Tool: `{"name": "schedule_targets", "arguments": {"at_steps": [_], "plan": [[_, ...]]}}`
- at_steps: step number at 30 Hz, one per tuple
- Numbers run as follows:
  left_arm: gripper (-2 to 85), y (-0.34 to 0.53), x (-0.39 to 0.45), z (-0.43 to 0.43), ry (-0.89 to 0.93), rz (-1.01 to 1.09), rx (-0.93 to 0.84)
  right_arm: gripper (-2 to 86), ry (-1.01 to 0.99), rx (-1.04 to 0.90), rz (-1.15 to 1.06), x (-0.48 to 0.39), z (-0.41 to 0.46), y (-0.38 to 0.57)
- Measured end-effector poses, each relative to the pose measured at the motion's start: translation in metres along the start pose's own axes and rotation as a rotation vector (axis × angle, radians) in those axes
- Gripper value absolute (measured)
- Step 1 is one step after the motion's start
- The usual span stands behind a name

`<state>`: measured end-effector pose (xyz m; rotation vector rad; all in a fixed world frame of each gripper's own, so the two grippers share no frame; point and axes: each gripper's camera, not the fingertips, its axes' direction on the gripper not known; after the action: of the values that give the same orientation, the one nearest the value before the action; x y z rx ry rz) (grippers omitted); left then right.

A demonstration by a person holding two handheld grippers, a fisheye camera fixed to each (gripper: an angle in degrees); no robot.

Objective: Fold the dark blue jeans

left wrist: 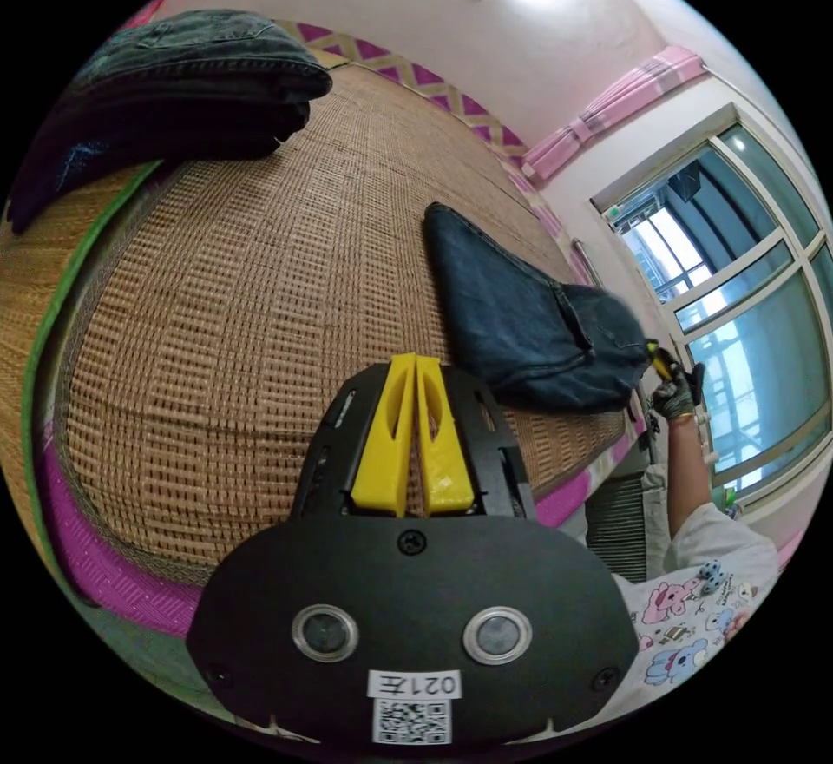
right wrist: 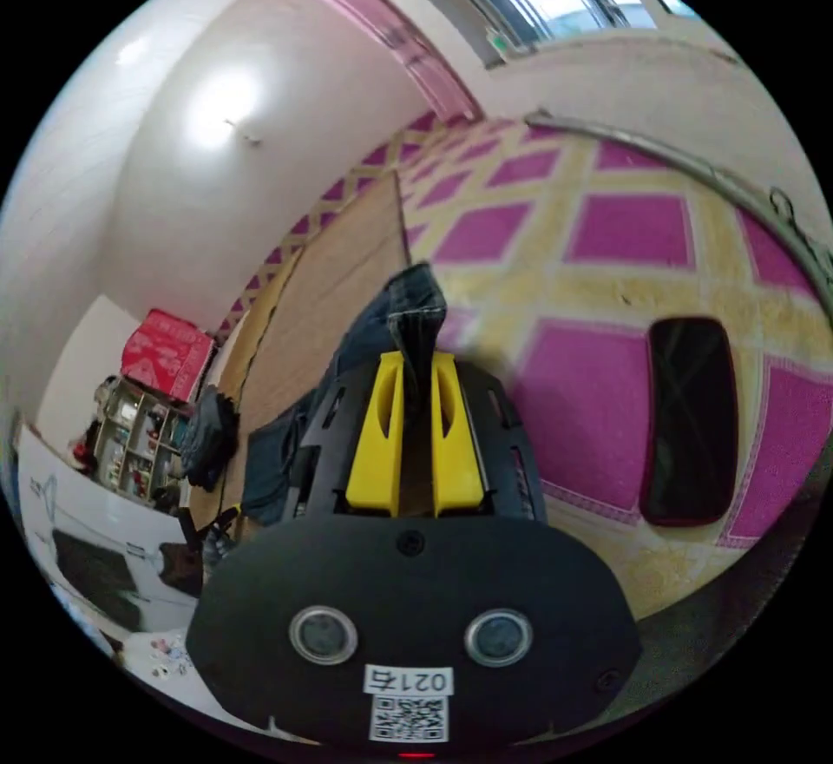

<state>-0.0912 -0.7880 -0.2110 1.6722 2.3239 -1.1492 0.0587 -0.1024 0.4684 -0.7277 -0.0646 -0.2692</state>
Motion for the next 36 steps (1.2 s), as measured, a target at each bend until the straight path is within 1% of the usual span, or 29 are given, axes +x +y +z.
{"name": "schedule_targets", "arguments": {"at_steps": [2,3,7,10,14,18,19,20,21,22,23,24,25,26,27,29,30,32,34,36], "plan": [[-0.9,0.0,0.005,0.008,0.01,-0.006,0.0,5.3,0.024,-0.114,0.106,0.048,0.022,-0.002],[-0.9,0.0,0.007,0.01,0.008,-0.004,0.0,5.3,0.006,-0.137,0.142,0.069,0.029,-0.001],[-0.9,0.002,0.024,0.024,-0.019,0.008,-0.001,5.3,-0.085,-0.094,0.135,0.084,0.015,-0.014],[-0.9,0.003,0.035,0.033,-0.019,0.008,-0.001,5.3,-0.03,-0.056,0.113,0.088,-0.005,-0.018],[-0.9,0.007,0.051,0.047,-0.014,0.006,-0.001,5.4,0.096,-0.039,0.157,0.119,-0.029,0.0],[-0.8,0.011,0.068,0.057,-0.015,0.013,0.002,6.4,0.098,-0.022,0.193,0.131,-0.044,0.025],[-0.7,0.014,0.08,0.059,-0.005,0.069,0.016,6.7,0.115,-0.026,0.191,0.127,-0.047,0.027],[-0.5,0.019,0.102,0.057,-0.022,0.162,0.047,7.1,0.202,-0.003,0.156,0.111,-0.056,0.031],[-0.2,0.021,0.116,0.057,-0.031,0.221,0.063,7.4,0.341,0.066,0.073,0.082,-0.067,0.037],[0.3,0.027,0.148,0.059,-0.034,0.342,0.088,7.3,0.406,0.104,0.021,0.065,-0.072,0.04],[2.0,0.033,0.182,0.065,-0.024,0.453,0.098,7.0,0.491,0.173,-0.107,0.029,-0.074,0.048],[2.9,0.035,0.2,0.071,-0.017,0.509,0.096,6.8,0.492,0.201,-0.239,-0.007,-0.067,0.055],[4.3,0.039,0.234,0.084,-0.004,0.621,0.078,6.6,0.472,0.195,-0.3,-0.022,-0.06,0.058],[5.4,0.043,0.268,0.102,0.007,0.723,0.057,6.5,0.414,0.157,-0.406,-0.051,-0.04,0.062],[5.7,0.045,0.284,0.112,0.013,0.765,0.048,6.4,0.341,0.117,-0.494,-0.076,-0.017,0.066],[6.7,0.048,0.34,0.154,0.037,0.893,-0.01,6.5,0.295,0.057,-0.592,-0.106,0.022,0.071],[6.9,0.048,0.352,0.164,0.037,0.913,-0.022,6.6,0.284,0.018,-0.641,-0.122,0.048,0.073],[7.7,0.047,0.395,0.205,0.01,0.972,-0.064,6.8,0.272,-0.028,-0.673,-0.137,0.084,0.071],[8.4,0.045,0.418,0.232,-0.05,0.987,-0.083,7.1,0.278,-0.065,-0.666,-0.146,0.112,0.064],[9.9,0.041,0.433,0.254,-0.084,0.976,-0.11,7.5,0.328,-0.108,-0.666,-0.153,0.139,0.057]]}}
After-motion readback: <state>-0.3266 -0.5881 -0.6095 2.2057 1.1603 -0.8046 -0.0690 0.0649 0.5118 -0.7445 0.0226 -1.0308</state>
